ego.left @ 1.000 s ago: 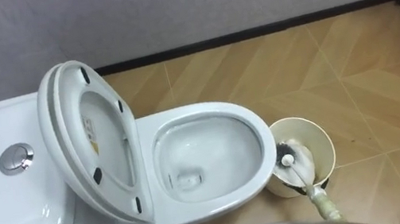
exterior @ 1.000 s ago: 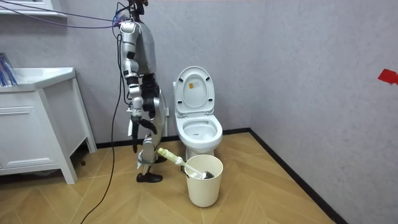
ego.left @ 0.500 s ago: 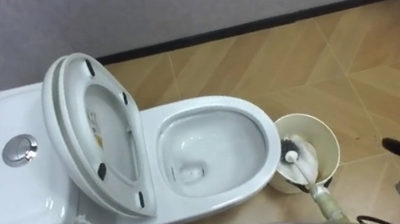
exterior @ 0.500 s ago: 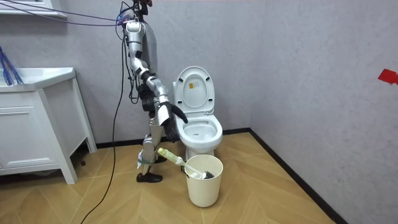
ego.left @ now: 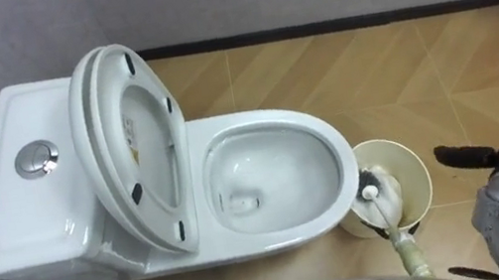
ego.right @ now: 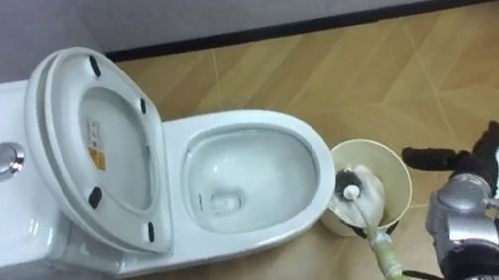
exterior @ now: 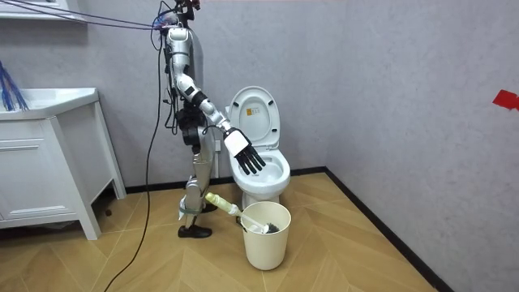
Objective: Brush toilet
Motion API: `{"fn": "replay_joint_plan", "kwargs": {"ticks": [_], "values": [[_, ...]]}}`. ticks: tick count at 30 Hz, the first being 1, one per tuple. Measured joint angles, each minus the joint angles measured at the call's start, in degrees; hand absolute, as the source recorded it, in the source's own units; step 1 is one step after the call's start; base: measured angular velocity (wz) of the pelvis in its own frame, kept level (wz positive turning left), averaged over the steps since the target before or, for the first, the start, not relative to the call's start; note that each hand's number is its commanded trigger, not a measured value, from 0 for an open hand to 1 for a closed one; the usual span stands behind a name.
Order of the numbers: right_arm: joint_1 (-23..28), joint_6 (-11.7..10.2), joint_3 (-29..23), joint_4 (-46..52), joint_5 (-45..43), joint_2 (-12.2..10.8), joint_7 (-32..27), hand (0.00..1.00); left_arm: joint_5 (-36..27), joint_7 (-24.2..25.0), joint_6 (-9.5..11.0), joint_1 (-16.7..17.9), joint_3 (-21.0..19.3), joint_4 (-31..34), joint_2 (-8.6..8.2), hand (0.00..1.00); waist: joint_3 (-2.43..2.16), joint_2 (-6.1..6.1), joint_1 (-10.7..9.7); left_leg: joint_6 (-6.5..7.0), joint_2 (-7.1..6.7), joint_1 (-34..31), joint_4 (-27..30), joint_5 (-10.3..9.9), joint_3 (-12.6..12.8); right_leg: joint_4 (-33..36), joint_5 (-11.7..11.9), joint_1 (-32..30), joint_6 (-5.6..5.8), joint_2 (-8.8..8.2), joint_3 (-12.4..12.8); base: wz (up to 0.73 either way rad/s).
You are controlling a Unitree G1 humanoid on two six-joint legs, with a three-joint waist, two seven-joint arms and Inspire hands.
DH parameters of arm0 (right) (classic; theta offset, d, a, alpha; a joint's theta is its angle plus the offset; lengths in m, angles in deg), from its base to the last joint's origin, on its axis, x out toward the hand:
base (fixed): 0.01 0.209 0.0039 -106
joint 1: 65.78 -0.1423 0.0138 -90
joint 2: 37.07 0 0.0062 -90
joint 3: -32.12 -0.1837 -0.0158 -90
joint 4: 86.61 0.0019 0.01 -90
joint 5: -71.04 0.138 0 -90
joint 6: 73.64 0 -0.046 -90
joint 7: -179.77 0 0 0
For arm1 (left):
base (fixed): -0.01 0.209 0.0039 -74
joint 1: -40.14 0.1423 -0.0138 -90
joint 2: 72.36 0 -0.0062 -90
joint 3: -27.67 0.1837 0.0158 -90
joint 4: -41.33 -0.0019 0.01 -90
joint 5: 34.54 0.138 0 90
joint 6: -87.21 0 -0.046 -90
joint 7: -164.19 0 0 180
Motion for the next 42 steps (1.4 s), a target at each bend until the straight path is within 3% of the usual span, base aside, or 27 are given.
{"fn": "replay_joint_plan", "kwargs": {"ticks": [5, 12, 13, 17, 23, 31, 42], "values": [[-3.7, 0.1, 1.3, -8.5, -1.9, 1.1, 2.5, 0.0, 0.2, 0.8, 0.5, -2.1, 1.3, 0.8, 0.59, 0.0, -0.1, 0.53, 1.0, 0.26, 0.24, -5.3, 3.0, -0.2, -1.6, 0.9, 0.3, -3.7, -0.02, 0.24, -1.2, 0.18], [-6.2, 0.0, 2.1, -15.7, -2.6, 2.4, 3.6, 0.0, 0.1, 0.7, 0.7, -4.1, 2.8, 1.2, 0.9, 0.0, -0.24, 2.55, 1.6, 0.95, -0.21, -11.7, 4.6, 0.3, -3.2, 4.3, 0.0, -9.9, -0.12, -0.7, -3.7, 0.12], [-7.0, -0.1, 2.2, -17.7, -2.4, 2.7, 3.6, 0.0, -0.2, 0.6, 1.1, -4.8, 2.9, 1.2, 0.9, 0.0, -0.02, 2.71, 2.2, 1.04, -0.36, -12.5, 4.6, 0.6, -3.2, 5.2, 0.0, -11.1, -0.11, -0.9, -3.6, 0.05], [-9.5, -0.3, 2.3, -22.3, -1.9, 2.8, 4.2, 0.0, -2.8, 0.5, 2.6, -7.3, 3.0, 1.1, 0.9, 0.0, 0.14, 2.74, 2.8, 1.37, -0.69, -15.4, 4.7, 1.1, -3.2, 6.4, 0.0, -14.4, -0.08, -1.44, -3.8, -0.01], [-14.6, -0.6, 4.6, -27.8, -1.1, 3.0, 4.9, 0.0, -6.6, -0.6, 4.8, -11.9, 7.2, 0.0, 1.47, 0.0, 0.99, 2.4, 3.7, 1.86, -0.78, -21.2, 6.6, 1.6, -3.0, 9.5, 0.1, -20.5, -0.01, -1.66, -3.6, -0.01], [-18.9, -0.4, 9.4, -29.2, 4.8, 5.0, 5.5, 0.0, -11.3, -2.4, 4.7, -17.5, 13.8, -1.0, 1.63, 0.0, 1.8, 3.63, 4.7, 2.94, -0.97, -31.4, 9.6, 2.6, -3.1, 15.4, 0.1, -31.9, -0.04, -3.54, -3.8, 0.01], [-20.0, 0.1, 13.6, -30.4, 6.7, 6.4, 7.3, 0.0, -17.2, -5.8, 4.7, -19.4, 21.5, -0.1, 1.55, 0.0, 2.34, 4.61, 5.0, 3.5, -1.46, -38.7, 12.3, 3.2, -2.5, 20.5, -0.6, -40.2, -0.33, -4.65, -3.6, 0.0]]}}
